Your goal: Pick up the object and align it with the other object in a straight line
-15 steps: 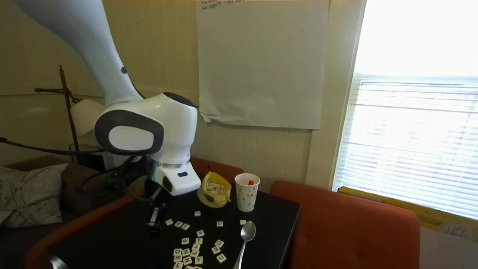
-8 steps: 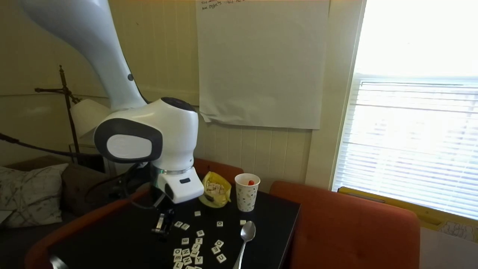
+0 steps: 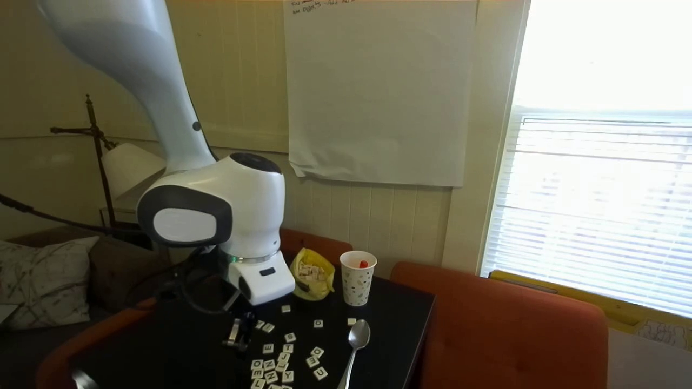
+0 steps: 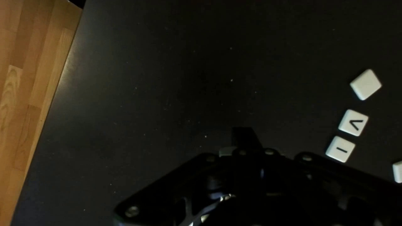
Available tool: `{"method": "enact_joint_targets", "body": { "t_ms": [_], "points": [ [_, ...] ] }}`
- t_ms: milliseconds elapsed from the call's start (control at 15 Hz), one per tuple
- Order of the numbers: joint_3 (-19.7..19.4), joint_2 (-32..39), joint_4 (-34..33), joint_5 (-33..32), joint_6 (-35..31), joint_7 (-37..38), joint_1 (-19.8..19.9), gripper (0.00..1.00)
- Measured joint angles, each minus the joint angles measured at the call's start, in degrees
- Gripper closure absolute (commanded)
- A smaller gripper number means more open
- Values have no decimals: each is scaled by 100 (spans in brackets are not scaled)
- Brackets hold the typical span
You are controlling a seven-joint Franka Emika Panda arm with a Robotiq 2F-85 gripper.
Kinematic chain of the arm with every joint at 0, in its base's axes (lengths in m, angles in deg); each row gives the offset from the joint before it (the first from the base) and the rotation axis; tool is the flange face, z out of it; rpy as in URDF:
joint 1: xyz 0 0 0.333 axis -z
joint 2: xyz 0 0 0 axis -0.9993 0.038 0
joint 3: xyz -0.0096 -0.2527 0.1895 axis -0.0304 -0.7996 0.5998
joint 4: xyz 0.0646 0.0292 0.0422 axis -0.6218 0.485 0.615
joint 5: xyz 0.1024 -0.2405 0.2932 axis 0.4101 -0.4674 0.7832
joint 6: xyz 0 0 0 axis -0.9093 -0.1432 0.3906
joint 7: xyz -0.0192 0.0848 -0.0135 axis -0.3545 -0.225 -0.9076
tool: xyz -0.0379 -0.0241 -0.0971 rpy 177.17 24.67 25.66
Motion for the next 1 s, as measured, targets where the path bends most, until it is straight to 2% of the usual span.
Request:
{"method": "enact_joint_targets", "body": {
  "t_ms": [267, 1000],
  "points": [
    [118, 129, -58, 232, -174, -172, 15, 97],
    [267, 376, -92, 317, -636, -240, 211, 97]
  ]
}}
